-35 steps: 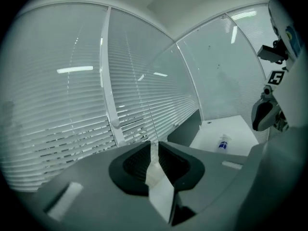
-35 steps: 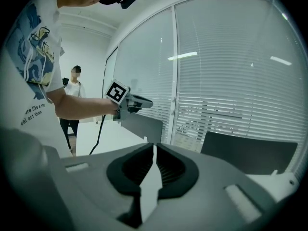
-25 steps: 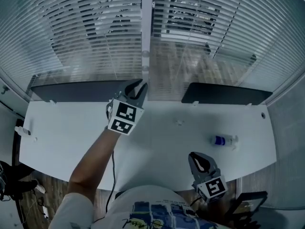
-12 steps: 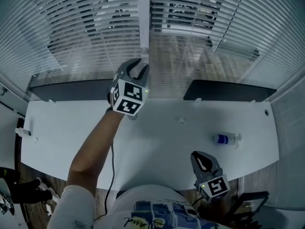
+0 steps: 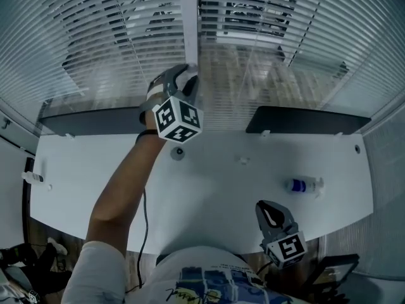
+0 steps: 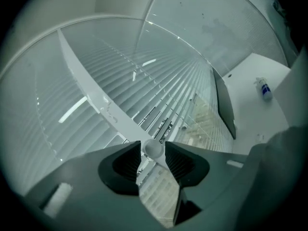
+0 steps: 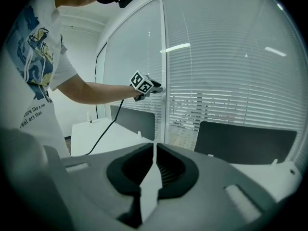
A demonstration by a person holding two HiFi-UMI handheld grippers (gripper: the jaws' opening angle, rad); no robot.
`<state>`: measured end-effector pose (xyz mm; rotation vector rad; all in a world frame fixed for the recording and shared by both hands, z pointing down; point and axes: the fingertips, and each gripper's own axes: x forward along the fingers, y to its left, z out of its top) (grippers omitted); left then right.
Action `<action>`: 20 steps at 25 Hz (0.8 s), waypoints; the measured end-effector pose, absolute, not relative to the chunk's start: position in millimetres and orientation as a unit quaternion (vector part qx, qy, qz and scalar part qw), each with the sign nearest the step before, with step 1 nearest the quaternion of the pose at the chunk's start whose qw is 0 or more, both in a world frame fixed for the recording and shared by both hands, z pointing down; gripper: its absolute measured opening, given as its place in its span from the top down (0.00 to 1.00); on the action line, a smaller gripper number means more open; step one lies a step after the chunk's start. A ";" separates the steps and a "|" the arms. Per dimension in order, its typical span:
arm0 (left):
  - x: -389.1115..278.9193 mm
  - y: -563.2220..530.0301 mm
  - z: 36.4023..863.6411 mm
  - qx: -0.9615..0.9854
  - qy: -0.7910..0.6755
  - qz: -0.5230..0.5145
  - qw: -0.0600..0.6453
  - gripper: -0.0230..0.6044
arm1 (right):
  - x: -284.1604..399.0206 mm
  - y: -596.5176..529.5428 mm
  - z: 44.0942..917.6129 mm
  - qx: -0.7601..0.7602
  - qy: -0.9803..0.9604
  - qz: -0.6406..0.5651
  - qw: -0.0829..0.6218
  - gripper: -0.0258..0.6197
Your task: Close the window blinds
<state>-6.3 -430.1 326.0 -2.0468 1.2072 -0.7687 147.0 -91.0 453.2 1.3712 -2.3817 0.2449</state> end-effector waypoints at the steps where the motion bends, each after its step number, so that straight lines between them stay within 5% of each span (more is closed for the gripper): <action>1: -5.7 -431.7 326.1 -0.771 0.456 -0.300 0.327 0.72 | 146.2 -91.4 453.4 0.488 -0.847 0.088 0.191 0.94; 20: -3.1 -446.7 330.4 -0.743 0.463 -0.335 0.348 0.76 | 144.9 -93.9 455.0 0.488 -0.847 0.099 0.186 0.94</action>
